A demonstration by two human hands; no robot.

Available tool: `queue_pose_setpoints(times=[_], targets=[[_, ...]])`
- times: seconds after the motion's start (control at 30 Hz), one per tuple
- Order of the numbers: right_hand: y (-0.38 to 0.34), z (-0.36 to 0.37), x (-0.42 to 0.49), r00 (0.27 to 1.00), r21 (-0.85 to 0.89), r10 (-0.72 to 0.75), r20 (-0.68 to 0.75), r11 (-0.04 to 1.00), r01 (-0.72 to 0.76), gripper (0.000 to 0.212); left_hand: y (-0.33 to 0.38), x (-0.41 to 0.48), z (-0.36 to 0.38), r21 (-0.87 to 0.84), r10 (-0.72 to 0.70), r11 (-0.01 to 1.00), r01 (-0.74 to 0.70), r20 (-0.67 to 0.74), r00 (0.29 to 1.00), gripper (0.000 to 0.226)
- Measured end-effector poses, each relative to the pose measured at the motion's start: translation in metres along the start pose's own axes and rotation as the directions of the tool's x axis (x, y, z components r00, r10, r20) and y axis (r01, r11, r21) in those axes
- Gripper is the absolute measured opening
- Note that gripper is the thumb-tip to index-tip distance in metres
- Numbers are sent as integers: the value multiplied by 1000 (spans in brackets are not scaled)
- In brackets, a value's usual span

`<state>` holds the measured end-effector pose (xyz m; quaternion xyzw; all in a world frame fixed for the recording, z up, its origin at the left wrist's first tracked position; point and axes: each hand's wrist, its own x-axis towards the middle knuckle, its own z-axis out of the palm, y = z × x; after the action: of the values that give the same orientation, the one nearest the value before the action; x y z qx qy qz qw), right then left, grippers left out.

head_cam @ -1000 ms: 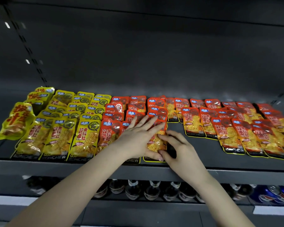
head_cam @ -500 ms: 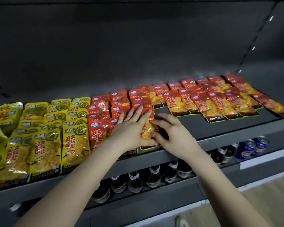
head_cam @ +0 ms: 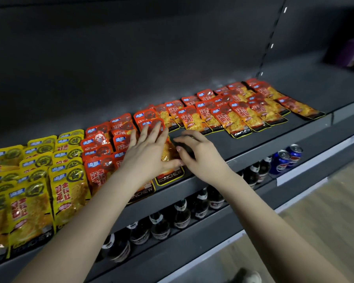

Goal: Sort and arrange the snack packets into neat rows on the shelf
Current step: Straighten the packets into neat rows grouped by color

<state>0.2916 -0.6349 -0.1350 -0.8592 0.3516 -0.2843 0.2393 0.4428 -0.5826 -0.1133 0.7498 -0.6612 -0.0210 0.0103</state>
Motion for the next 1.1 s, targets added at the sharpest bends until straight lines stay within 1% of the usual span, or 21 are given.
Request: queue_pose_setpoints(times=[0.1, 0.2, 0.33, 0.37, 0.47, 0.53, 0.63, 0.73, 0.87, 0.97, 1.03, 1.1], targets=[[6, -6, -4, 999, 6, 17, -46, 1000, -17, 30, 10, 9, -5, 19, 38, 999, -37, -29, 999, 98], [17, -13, 0, 999, -27, 19, -43, 999, -20, 32, 22, 23, -9, -27, 54, 998, -55, -40, 998, 95], [38, -35, 15, 998, -76, 65, -1, 995, -65, 39, 48, 40, -17, -242, 48, 969, -42, 18, 999, 89], [44, -40, 20, 997, -85, 77, 4, 993, -77, 41, 53, 45, -18, -269, 45, 962, -40, 14, 999, 89], [60, -50, 39, 989, -113, 131, 73, 986, -122, 49, 59, 59, -21, -280, -4, 960, -2, -19, 1000, 85], [69, -52, 51, 977, -160, 154, 150, 979, -129, 56, 61, 67, -23, -288, -47, 956, 49, 11, 999, 83], [78, -52, 68, 966, -244, 139, 217, 966, -84, 62, 63, 78, -22, -267, -96, 956, 117, 90, 991, 83], [81, -51, 78, 955, -307, 90, 283, 952, 2, 64, 65, 85, -19, -284, -166, 935, 211, 173, 971, 88], [83, -50, 84, 930, -313, 48, 365, 947, 74, 67, 76, 89, -16, -318, -224, 908, 272, 181, 958, 90], [85, -50, 85, 913, -324, 29, 407, 939, 115, 67, 80, 94, -10, -430, -270, 836, 341, 219, 938, 93], [86, -52, 86, 902, -319, 30, 431, 940, 121, 69, 81, 98, -8, -566, -328, 724, 394, 221, 919, 94], [85, -52, 87, 892, -276, 26, 451, 955, 112, 72, 84, 100, -11, -691, -389, 599, 404, 190, 902, 86]])
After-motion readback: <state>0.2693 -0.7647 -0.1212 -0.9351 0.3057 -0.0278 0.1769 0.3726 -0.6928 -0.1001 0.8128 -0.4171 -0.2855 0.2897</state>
